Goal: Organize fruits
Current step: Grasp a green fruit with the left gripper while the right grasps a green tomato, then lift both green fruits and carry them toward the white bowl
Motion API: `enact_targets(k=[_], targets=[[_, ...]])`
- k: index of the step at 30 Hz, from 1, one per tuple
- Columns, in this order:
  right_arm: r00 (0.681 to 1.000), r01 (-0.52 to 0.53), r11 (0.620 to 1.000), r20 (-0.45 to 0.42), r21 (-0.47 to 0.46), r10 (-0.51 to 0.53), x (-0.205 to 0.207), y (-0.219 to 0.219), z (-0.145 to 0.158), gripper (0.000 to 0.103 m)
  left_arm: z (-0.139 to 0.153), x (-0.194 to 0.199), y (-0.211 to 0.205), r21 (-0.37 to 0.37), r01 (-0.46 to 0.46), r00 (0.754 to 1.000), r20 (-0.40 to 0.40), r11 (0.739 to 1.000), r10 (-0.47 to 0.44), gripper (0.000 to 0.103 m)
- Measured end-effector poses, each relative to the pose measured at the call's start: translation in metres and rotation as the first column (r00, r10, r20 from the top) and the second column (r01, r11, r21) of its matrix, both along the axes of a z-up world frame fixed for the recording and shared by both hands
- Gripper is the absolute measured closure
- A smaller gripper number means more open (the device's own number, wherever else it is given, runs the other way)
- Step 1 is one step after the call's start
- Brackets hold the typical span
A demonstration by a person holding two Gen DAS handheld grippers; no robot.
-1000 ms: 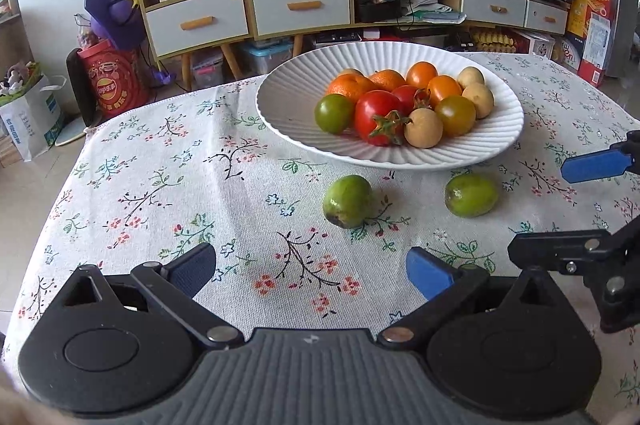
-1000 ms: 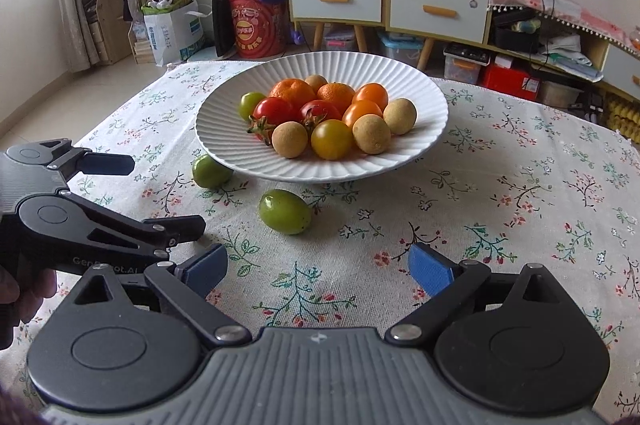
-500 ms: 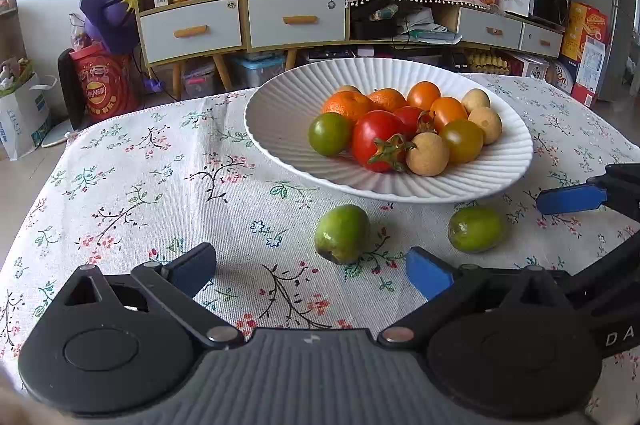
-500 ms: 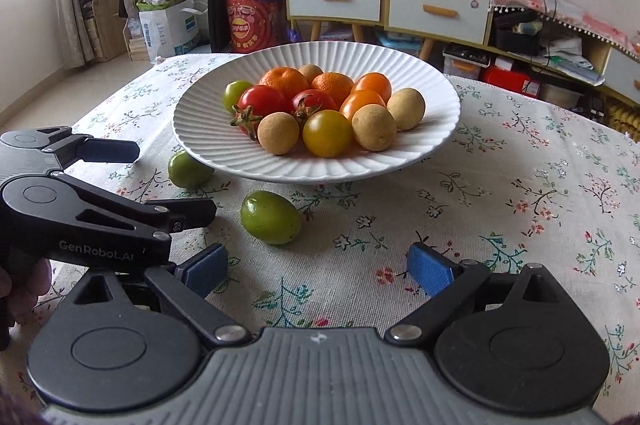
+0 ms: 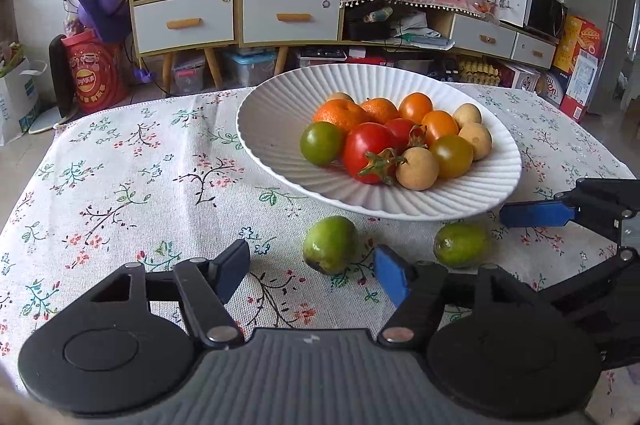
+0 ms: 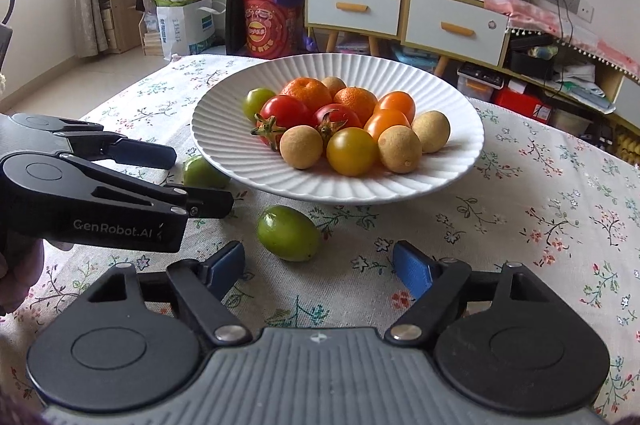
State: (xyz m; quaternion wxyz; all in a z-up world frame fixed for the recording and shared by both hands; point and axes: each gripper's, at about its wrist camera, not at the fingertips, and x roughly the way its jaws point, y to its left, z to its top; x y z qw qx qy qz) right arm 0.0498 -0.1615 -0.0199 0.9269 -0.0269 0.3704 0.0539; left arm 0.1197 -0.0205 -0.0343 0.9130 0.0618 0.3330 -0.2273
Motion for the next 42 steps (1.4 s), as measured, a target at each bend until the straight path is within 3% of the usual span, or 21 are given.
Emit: enact_targets(k=[6,15,21,42], targets=[[1.0,0.002,1.0,0.005,0.001,-0.002,0.001,0.0,0.001,0.038,0.002,0.003,-0.002,-0.011,0.005,1.0,-0.006,1.0,-0.005,0.058],[1.0,-0.006,1.0,0.018,0.023,0.006,0.003,-0.002,0.004,0.058,0.002,0.003,-0.002,-0.022,0.02,1.0,-0.012,1.0,-0.02,0.076],[0.999,-0.035,0.999,0.008,0.037,0.035,0.002,0.002,0.005,0.074,0.003,0.002,-0.002,-0.012,0.028,1.0,-0.011,1.0,-0.029,0.077],[0.999,-0.055,0.998,0.005,0.025,0.054,-0.005,0.007,0.014,0.075,0.012,-0.002,0.005,-0.009,0.013,1.0,-0.028,1.0,-0.013,0.077]])
